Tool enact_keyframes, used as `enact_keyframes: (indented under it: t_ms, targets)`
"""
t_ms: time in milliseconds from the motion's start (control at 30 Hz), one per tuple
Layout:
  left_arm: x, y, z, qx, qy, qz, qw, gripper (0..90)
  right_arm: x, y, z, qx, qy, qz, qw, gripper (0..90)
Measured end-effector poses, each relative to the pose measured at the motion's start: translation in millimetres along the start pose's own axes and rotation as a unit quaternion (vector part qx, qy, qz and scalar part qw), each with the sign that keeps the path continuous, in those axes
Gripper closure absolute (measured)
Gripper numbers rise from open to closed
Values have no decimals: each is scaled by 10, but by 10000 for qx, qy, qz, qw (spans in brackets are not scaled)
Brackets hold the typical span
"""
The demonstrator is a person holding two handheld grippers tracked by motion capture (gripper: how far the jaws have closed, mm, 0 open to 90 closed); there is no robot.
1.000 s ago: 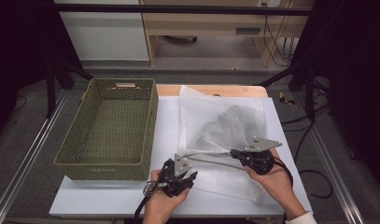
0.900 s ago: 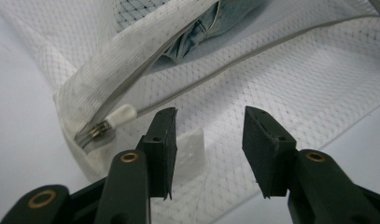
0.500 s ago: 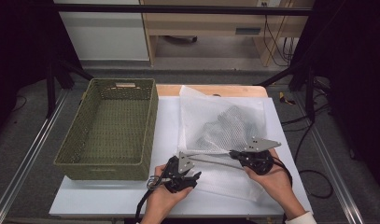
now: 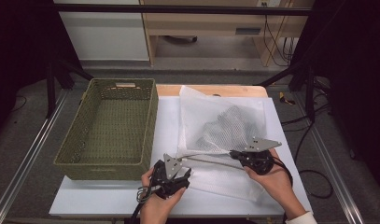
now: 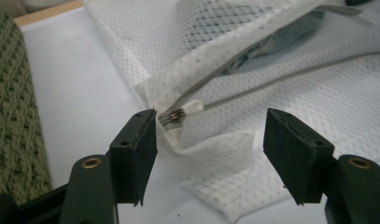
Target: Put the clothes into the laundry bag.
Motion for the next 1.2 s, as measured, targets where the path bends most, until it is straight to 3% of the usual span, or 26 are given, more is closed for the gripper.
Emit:
enact_keyframes:
  t_ms: [133, 233, 333, 500, 633, 767, 867, 1133, 1200]
  targets:
    - [55, 2, -139, 119, -69, 294, 9995, 353, -3, -2, 5, -18, 4, -20, 10000, 900]
    - [73, 37, -254, 270, -118, 397, 9988, 353, -1, 1, 9, -11, 0, -27, 10000, 900]
    - [70, 53, -343, 337, -213, 326, 9987, 350, -3, 6, 7, -1, -12, -30, 10000, 900]
    - [43, 51, -467, 549, -26, 562, 9969, 346, 3, 10, 1, 14, -28, -2, 10000, 900]
    - [6, 134, -523, 777, 72, 600, 9951, 347, -6, 10, 13, 3, -26, -5, 10000, 900]
    - [-21, 247, -489, 956, 202, 628, 9932, 366, -13, 10, 29, -7, -20, 0, 10000, 900]
    - [-30, 320, -416, 1058, 288, 534, 9925, 382, -18, 7, 36, -24, -16, -12, 10000, 900]
    - [-27, 434, -292, 1127, 408, 425, 9919, 640, -21, 13, 32, -2, -4, -15, 10000, 900]
    - [-36, 452, -264, 1140, 471, 427, 9914, 658, -20, 12, 34, -7, -4, -19, 10000, 900]
Point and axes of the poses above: each handheld gripper's, and its own axes: z roughly backward along the jaws, y roughly out of its underside, x roughly to its left, the point moved 9 cm from there along -z, roughly forward along the jaws, and after that the axes turned 12 degrees about -y, right-handed, at the moved point
